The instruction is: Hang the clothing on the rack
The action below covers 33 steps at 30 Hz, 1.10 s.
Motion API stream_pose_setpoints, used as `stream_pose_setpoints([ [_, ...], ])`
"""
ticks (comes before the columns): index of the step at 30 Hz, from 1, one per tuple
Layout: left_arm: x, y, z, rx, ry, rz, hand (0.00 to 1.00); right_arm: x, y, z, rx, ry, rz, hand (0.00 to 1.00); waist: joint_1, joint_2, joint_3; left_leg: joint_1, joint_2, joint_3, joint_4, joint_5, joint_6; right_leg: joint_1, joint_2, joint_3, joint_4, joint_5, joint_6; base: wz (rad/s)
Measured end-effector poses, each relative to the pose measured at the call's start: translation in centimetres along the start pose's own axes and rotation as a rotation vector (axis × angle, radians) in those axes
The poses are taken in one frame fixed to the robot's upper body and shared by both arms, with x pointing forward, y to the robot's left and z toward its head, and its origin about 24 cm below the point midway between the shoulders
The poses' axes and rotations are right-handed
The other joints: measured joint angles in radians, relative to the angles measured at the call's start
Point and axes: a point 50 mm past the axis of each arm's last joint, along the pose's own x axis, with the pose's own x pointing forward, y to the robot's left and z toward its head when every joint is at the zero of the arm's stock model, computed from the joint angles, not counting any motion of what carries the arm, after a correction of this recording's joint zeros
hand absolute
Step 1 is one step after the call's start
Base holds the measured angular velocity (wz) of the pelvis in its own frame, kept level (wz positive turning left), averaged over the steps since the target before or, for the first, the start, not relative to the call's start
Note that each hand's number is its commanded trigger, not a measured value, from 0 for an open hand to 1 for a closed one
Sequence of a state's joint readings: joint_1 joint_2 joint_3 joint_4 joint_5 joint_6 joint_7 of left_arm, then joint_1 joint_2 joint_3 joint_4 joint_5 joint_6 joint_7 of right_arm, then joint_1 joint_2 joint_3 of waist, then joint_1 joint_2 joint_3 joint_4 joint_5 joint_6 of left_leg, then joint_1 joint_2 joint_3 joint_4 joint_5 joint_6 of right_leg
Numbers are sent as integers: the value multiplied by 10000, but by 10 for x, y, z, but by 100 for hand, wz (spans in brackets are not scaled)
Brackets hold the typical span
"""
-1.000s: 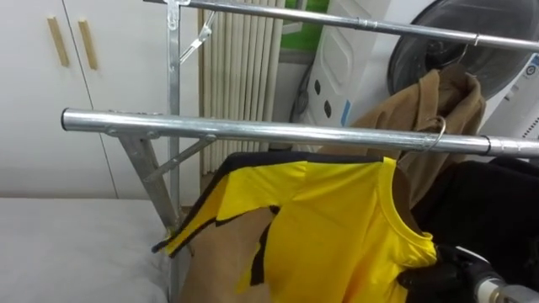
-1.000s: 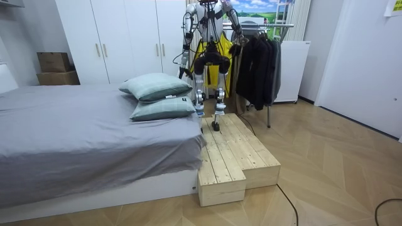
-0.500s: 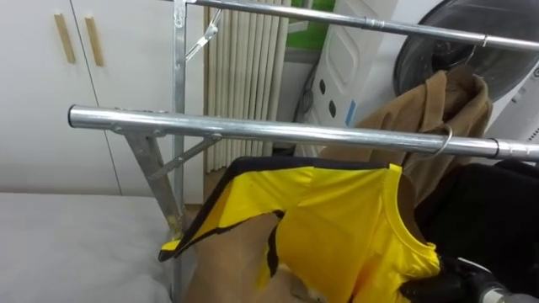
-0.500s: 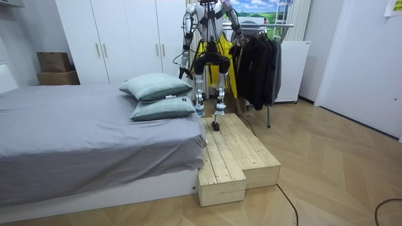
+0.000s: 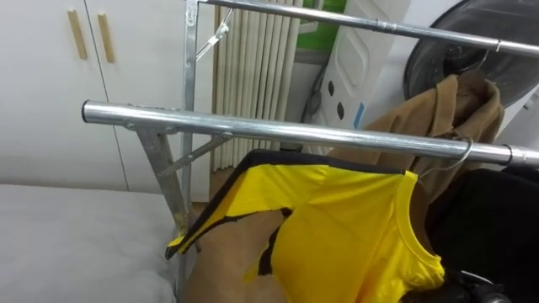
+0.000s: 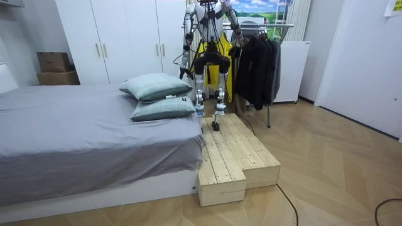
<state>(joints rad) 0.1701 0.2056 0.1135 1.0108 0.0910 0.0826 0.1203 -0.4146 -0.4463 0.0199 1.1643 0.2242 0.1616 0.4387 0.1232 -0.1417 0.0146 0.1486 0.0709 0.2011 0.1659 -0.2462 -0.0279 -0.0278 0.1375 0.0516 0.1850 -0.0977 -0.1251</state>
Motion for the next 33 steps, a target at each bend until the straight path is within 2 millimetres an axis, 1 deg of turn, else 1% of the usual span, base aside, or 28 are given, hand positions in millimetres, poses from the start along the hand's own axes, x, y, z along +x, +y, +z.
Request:
stream_pose_setpoints([
  [3, 0, 1, 2, 5, -44, 69, 0, 0, 0, -1, -67, 63, -35, 100, 1, -78, -5, -47, -4, -57, 2, 0, 0, -31, 0, 0, -10, 0, 0, 0],
  [5, 0, 3, 2, 19, -74, 119, 0, 2, 4, -5, -1, 195, -66, 100, -8, -149, -30, -40, -6, -115, 3, 0, 0, -2, -2, -23, -34, 0, 0, 2],
  [7, 1, 3, 3, -1, -100, 158, 0, 5, 9, -6, 57, 196, 8, 100, -6, -184, -36, -34, -4, -119, 5, 0, 0, 12, -3, -32, -36, 0, 0, 0],
  [11, 1, 4, 3, -23, -112, 292, 0, 10, 20, -8, 160, 213, 227, 100, -6, -217, -60, -22, -4, -116, 7, 0, 0, 29, -7, -24, -37, 0, 0, 0],
  [15, 0, 3, 4, -184, -111, 315, 0, 10, 21, -9, 172, 236, 132, 100, -4, -227, -68, -19, -6, -136, 14, 0, 0, 90, -16, -22, -130, 12, -5, 2],
  [16, 0, 3, 4, -192, -110, 338, 0, 11, 21, -10, 174, 252, 83, 98, -4, -228, -73, -11, -4, -141, 16, 0, 0, 101, -15, -23, -147, 19, -5, 0],
  [17, 0, 3, 4, -199, -95, 350, 0, 11, 22, -10, 189, 260, 62, 82, -6, -230, -81, -1, -4, -142, 17, 0, 0, 108, -15, -25, -147, 20, -5, 0],
  [18, 0, 4, 4, -201, -91, 361, 0, 11, 23, -11, 193, 260, 72, 30, -8, -230, -84, 3, -4, -141, 17, 0, 0, 111, -15, -28, -147, 20, -5, 0],
  [19, 1, 4, 4, -210, -96, 398, 0, 12, 24, -11, 199, 260, 92, 0, -8, -227, -88, 6, -4, -142, 17, 0, 0, 117, -14, -48, -149, 20, -6, 0],
  [23, 1, 4, 7, -221, -180, 484, 0, 12, 24, -12, 103, 214, -106, 0, 1, -208, -80, 32, -2, -161, 16, 0, 0, 161, -23, -126, -153, 19, -6, 3],
  [33, 2, 3, 13, -243, -315, 477, 0, 12, 20, -13, 103, 208, -709, 0, -7, -183, -65, 28, -6, -154, 19, 0, 0, 163, -32, -133, -139, 18, -7, 0],
])
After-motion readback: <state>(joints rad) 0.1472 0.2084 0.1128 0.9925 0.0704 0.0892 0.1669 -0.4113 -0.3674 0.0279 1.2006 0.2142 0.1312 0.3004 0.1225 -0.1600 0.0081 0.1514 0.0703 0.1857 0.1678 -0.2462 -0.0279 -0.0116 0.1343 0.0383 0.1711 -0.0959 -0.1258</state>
